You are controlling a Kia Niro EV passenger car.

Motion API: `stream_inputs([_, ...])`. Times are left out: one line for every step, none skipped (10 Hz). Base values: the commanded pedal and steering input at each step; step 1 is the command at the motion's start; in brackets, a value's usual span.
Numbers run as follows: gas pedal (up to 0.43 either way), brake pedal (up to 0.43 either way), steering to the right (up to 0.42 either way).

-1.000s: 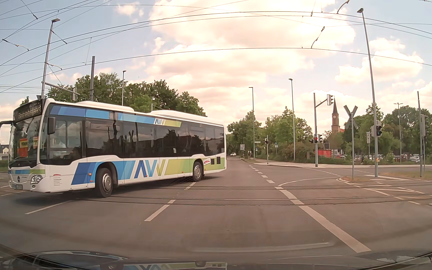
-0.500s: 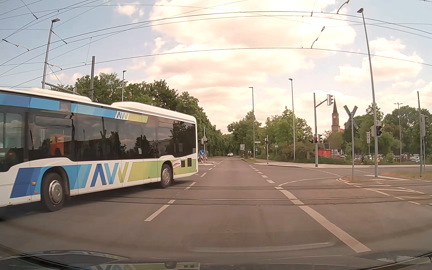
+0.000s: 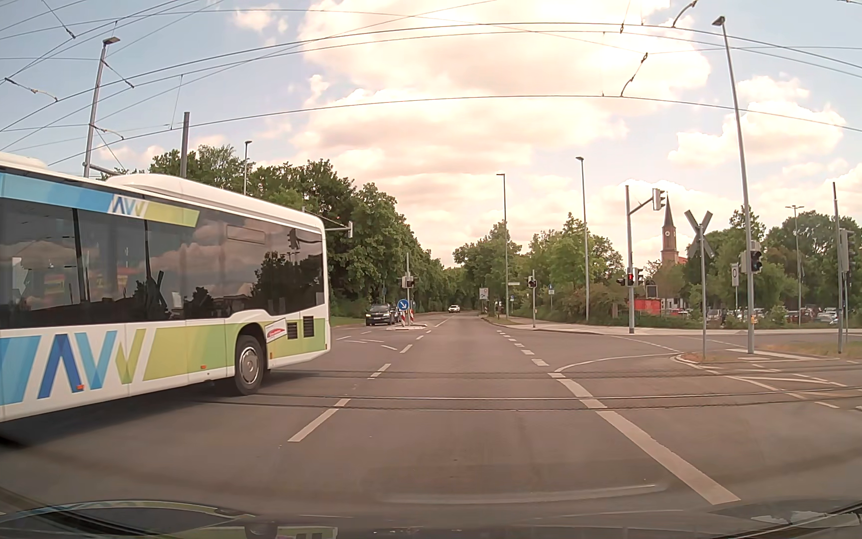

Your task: Follow the waypoints while adhering to traffic rules and regulations

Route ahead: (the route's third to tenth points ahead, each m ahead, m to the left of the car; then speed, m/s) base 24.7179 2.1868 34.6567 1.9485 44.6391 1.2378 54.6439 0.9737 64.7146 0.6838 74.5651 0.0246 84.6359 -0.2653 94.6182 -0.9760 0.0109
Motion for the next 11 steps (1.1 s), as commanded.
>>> stream_inputs([0.000,0.256,-0.007])
stream_inputs([0.000,0.256,-0.007])
stream_inputs([0.000,0.256,-0.007])
stream_inputs([0.000,0.256,-0.007])
stream_inputs([0.000,0.250,-0.007])
stream_inputs([0.000,0.256,-0.007])
stream_inputs([0.000,0.256,-0.007])
stream_inputs([0.000,0.256,-0.007])
stream_inputs([0.000,0.256,-0.008])
stream_inputs([0.000,0.256,-0.008])
stream_inputs([0.000,0.250,-0.008])
